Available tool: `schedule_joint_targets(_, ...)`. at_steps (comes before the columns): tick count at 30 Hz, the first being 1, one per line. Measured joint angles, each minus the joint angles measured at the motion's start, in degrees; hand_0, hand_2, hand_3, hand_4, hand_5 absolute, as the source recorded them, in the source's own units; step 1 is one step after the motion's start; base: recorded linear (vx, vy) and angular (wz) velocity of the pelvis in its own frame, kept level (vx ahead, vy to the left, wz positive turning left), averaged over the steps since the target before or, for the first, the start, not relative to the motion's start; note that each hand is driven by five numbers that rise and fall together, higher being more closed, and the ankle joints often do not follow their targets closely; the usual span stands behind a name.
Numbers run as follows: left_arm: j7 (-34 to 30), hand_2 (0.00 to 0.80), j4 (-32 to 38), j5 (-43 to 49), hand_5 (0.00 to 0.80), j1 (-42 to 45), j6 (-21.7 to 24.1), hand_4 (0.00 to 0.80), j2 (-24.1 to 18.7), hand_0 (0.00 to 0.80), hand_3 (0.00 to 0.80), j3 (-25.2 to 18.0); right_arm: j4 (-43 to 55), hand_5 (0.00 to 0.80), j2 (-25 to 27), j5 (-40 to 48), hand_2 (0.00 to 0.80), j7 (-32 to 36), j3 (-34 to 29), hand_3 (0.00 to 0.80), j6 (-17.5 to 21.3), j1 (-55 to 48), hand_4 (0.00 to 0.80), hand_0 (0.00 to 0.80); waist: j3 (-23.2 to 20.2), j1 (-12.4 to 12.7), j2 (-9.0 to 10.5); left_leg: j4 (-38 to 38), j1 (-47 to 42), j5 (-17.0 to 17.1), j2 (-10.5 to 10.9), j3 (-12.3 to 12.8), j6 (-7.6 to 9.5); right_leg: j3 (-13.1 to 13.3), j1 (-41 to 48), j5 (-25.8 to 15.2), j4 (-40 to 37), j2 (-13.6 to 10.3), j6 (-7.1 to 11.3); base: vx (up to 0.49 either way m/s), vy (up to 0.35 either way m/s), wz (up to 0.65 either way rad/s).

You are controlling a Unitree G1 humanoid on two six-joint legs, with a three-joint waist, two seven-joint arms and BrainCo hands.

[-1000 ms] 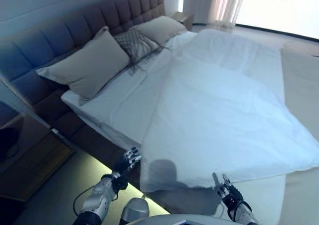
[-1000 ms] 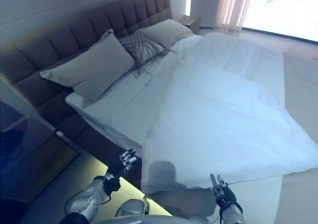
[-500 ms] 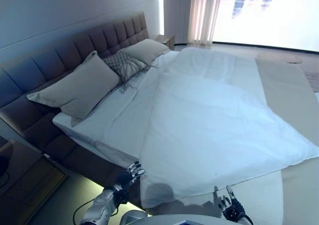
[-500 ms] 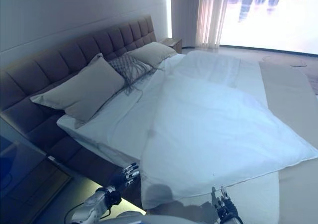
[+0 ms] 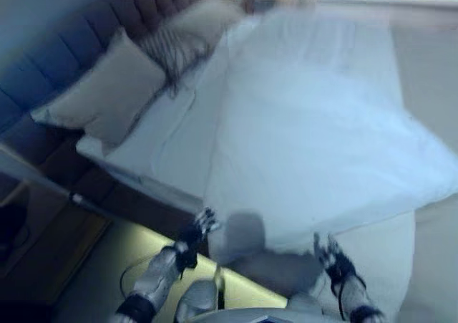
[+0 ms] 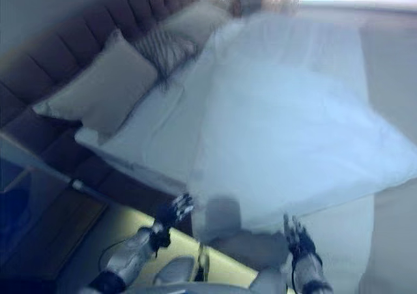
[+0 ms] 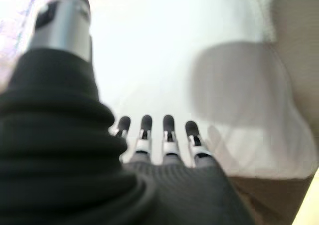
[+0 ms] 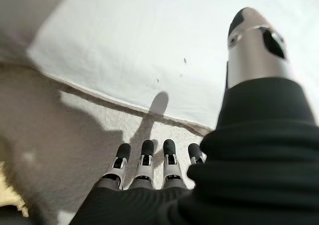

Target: Make the bed neatly

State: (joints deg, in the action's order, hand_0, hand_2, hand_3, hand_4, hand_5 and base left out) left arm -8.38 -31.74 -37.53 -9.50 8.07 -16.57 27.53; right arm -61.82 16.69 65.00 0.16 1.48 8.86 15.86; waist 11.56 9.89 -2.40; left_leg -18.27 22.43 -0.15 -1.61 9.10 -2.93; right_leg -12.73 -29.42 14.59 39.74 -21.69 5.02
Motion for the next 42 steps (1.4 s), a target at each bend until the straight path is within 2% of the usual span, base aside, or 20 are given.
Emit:
schedule_joint_targets(3, 1.6, 0.0, -1.6, -2.1, 0.0, -10.2, 2.9, 0.0, 0.8, 0.0, 0.0, 1.4, -0.9, 0.0, 0.1, 1.1, 0.0, -1.5, 0.0, 0.0, 1.3, 12.9, 0.0, 0.0, 6.7, -1.4, -0.56, -2.3, 6.1, 1.5, 0.1, 0.2, -0.1, 1.5, -7.5, -1.2, 3.6, -0.4, -1.49, -0.213, 0.136, -0.09)
schedule_joint_targets(6, 3.2, 0.0, -1.0, -2.7, 0.0, -12.5, 6.4, 0.0, 1.5, 0.0, 0.0, 0.9, -0.8, 0.0, 0.4, 1.5, 0.0, -2.6, 1.0, 0.0, 2.4, 15.6, 0.0, 0.0, 8.3, -1.2, -0.9, -3.5, 8.7, 1.0, -0.1, -0.2, -0.68, 2.3, -10.5, -0.9, 4.7, -0.8, -1.86, -0.078, 0.088, -0.12)
schedule_joint_targets(16, 4.5, 0.0, 0.8, -2.8, 0.0, -8.6, 6.7, 0.0, 1.6, 0.0, 0.0, -0.5, 4.4, 0.0, 1.4, 2.0, 0.0, -2.0, 1.0, 0.0, 3.1, 10.5, 0.0, 0.0, 9.7, -2.2, -1.1, -4.8, 9.6, 0.1, 0.1, -0.6, -0.83, 2.8, -11.7, 0.4, 7.0, -0.8, -2.5, 0.062, 0.053, 0.02)
schedule_joint_targets(19, 4.5, 0.0, 1.1, -2.8, 0.0, -7.0, 6.8, 0.0, 1.6, 0.0, 0.0, -0.6, 5.6, 0.0, 1.3, 2.1, 0.0, -1.5, 0.1, 0.0, 3.1, 7.7, 0.0, 0.0, 9.7, -2.9, -1.12, -5.3, 7.4, -0.8, 0.6, -0.6, -0.3, 3.0, -9.6, 1.5, 7.7, -1.6, -2.23, 0.082, 0.13, 0.01)
schedule_joint_targets(22, 4.5, 0.0, 1.8, -4.0, 0.0, -6.8, 7.0, 0.0, 1.6, 0.0, 0.0, -0.5, 5.6, 0.0, 2.5, 2.0, 0.0, -1.5, -0.9, 0.0, 2.7, 7.4, 0.0, 0.0, 9.7, -3.3, -1.38, -5.3, 7.4, -0.9, 1.0, -0.2, -0.46, 3.7, -10.1, 2.3, 8.4, -2.3, -1.97, 0.02, 0.088, 0.02)
schedule_joint_targets(26, 5.1, 0.0, 2.3, -4.6, 0.0, -6.7, 7.1, 0.0, 1.6, 0.0, 0.0, 0.4, 5.4, 0.0, 4.3, 2.0, 0.0, -1.0, -0.8, 0.0, 1.1, 8.1, 0.0, 0.0, 9.5, -3.5, -2.04, -5.8, 8.7, -1.0, 1.3, 0.0, -0.67, 4.5, -11.7, 2.4, 9.4, -2.8, -1.92, 0.074, 0.043, 0.03)
schedule_joint_targets(35, 5.4, 0.0, 3.7, -7.3, 0.0, -5.1, 6.9, 0.0, 2.1, 0.0, 0.0, 0.6, 5.4, 0.0, 10.9, 2.0, 0.0, 0.7, -1.3, 0.0, -5.2, 9.6, 0.0, 0.0, 10.6, -3.1, -4.83, -7.5, 9.8, -1.1, 1.0, -0.2, -0.81, 4.3, -12.6, 2.8, 10.9, -3.0, -2.25, 0.056, 0.008, 0.02)
schedule_joint_targets(42, 4.3, 0.0, 3.7, -9.5, 0.0, -4.0, 6.2, 0.0, 1.8, 0.0, 0.0, 1.0, 2.9, 0.0, 13.7, 2.0, 0.0, 0.7, -3.2, 0.0, -8.7, 12.1, 0.0, 0.0, 10.7, -2.8, -5.22, -8.3, 10.3, -1.1, 2.0, -0.3, -0.5, 4.4, -12.8, 3.3, 12.6, -4.8, -2.15, 0.075, 0.027, 0.12)
